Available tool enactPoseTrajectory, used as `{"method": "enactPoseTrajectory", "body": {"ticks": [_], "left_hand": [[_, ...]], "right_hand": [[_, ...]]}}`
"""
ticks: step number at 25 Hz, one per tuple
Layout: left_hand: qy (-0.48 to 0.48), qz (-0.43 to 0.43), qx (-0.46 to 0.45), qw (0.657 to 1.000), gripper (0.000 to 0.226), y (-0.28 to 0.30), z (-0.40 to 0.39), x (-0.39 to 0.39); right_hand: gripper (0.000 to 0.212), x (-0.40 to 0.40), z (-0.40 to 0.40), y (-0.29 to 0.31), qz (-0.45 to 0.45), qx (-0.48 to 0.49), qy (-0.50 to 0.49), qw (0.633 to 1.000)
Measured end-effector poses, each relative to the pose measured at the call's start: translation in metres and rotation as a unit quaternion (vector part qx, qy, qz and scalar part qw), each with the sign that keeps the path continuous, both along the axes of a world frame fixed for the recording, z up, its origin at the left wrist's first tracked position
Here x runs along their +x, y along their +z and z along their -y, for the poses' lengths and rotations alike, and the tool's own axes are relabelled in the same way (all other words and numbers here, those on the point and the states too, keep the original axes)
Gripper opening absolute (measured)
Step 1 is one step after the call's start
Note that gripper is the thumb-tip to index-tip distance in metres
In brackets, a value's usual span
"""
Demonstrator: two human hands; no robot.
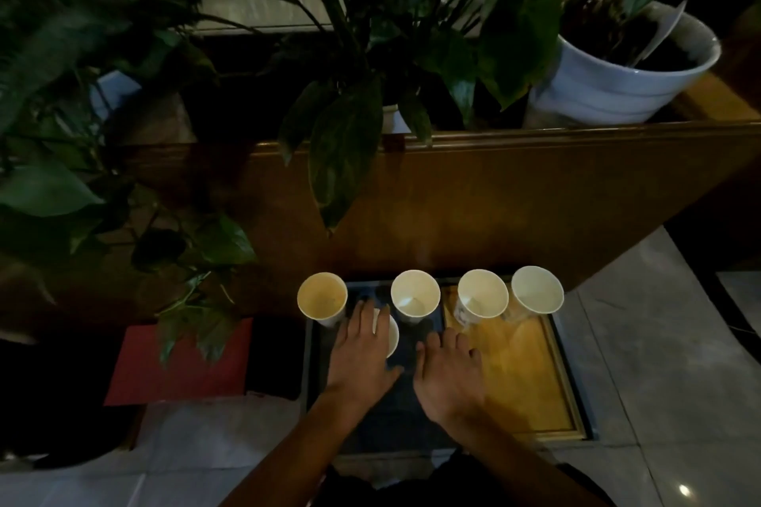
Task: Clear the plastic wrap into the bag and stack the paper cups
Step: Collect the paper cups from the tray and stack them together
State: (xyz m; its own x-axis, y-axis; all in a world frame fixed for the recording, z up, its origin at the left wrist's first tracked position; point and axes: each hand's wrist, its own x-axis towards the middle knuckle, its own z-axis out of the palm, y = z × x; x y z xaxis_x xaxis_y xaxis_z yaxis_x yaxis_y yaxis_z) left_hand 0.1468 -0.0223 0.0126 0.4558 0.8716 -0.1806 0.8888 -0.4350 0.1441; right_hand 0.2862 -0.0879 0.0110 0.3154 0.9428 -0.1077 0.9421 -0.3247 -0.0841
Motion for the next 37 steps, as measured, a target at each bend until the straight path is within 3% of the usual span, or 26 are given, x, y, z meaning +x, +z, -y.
{"method": "enactPoseTrajectory", "body": {"ticks": [4, 7, 11, 16, 19, 22, 25, 26, 28, 30, 32, 35, 37], "left_hand": [[0.040, 0.006, 0.008, 0.999, 0.086, -0.005, 0.005, -0.004], [0.092, 0.094, -0.038, 0.991, 0.087, 0.005, 0.012, -0.013], [0.181, 0.266, -0.107, 0.941, 0.083, 0.026, 0.011, -0.040], [0.240, 0.355, -0.093, 0.899, 0.058, 0.047, 0.009, -0.073], [0.243, 0.384, -0.096, 0.886, 0.054, 0.058, 0.011, -0.082], [0.223, 0.375, -0.093, 0.895, 0.055, 0.066, 0.019, -0.087], [0.180, 0.364, -0.111, 0.907, 0.068, 0.072, 0.032, -0.088], [0.164, 0.354, -0.116, 0.913, 0.075, 0.073, 0.036, -0.087], [0.133, 0.329, -0.124, 0.927, 0.095, 0.074, 0.044, -0.082], [0.086, 0.325, -0.138, 0.932, 0.108, 0.073, 0.052, -0.076], [0.055, 0.334, -0.154, 0.928, 0.114, 0.074, 0.056, -0.071], [0.072, 0.375, -0.148, 0.912, 0.113, 0.075, 0.060, -0.067], [0.125, 0.432, -0.154, 0.880, 0.111, 0.073, 0.064, -0.066]], "right_hand": [[0.042, 0.001, 0.001, 0.000, -0.016, 0.000, 0.000, 1.000], [0.044, 0.004, 0.001, -0.001, -0.026, 0.005, 0.006, 1.000], [0.049, 0.007, 0.003, -0.004, -0.049, 0.034, 0.003, 0.998], [0.040, 0.008, 0.004, -0.007, -0.048, 0.064, -0.005, 0.997], [0.026, 0.007, 0.005, -0.002, -0.070, 0.096, -0.017, 0.993], [0.008, 0.009, 0.002, 0.015, -0.156, 0.163, -0.066, 0.972], [0.009, 0.007, -0.005, 0.044, -0.324, 0.217, -0.081, 0.917], [0.011, 0.004, -0.009, 0.056, -0.383, 0.188, -0.077, 0.901], [0.016, -0.005, -0.017, 0.078, -0.452, 0.040, -0.022, 0.891], [0.019, -0.015, -0.018, 0.091, -0.451, -0.099, 0.082, 0.883], [0.012, -0.022, -0.014, 0.093, -0.441, -0.137, 0.118, 0.879], [0.019, -0.024, -0.011, 0.092, -0.453, -0.120, 0.054, 0.882], [0.025, -0.021, -0.010, 0.091, -0.553, -0.106, -0.078, 0.823]]}}
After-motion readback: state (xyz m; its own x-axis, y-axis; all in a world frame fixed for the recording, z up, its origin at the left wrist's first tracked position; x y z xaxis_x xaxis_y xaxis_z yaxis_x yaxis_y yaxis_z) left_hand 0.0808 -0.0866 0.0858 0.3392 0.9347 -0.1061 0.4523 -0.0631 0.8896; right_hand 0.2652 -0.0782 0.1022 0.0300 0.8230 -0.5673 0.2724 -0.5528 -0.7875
